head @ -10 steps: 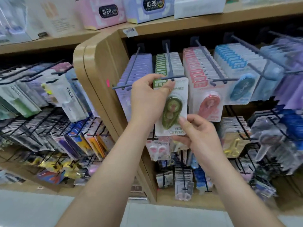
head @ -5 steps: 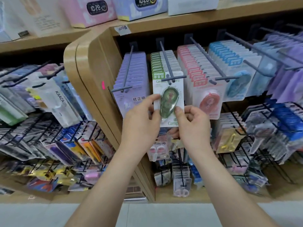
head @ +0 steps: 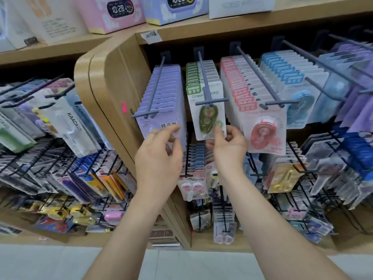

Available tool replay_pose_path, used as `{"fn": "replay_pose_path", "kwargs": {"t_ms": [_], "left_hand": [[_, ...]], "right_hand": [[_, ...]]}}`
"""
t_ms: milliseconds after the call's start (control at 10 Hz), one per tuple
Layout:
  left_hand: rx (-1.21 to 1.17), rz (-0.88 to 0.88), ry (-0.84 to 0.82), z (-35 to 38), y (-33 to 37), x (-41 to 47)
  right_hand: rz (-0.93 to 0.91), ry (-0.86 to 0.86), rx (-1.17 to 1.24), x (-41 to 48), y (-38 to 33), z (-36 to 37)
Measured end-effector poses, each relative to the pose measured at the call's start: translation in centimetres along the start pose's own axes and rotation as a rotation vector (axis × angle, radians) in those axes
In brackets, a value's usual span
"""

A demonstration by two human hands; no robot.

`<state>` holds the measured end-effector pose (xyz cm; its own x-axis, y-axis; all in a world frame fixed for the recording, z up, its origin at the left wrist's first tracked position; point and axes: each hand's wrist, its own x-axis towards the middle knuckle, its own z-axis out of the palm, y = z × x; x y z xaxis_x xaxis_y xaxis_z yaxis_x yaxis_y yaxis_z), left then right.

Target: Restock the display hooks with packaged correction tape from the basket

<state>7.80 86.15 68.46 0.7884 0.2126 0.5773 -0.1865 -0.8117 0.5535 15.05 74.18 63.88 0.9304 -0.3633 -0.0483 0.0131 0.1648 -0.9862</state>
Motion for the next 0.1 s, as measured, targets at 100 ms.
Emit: {"fn": "replay_pose_path", "kwargs": {"t_ms": [100], "left_hand": [[-0.064,0.014,0.029,-0.14,-0.46,-0.24]], "right_hand": [[0.191,-0.104,0.199,-0.34,0.63,-0.87]]}}
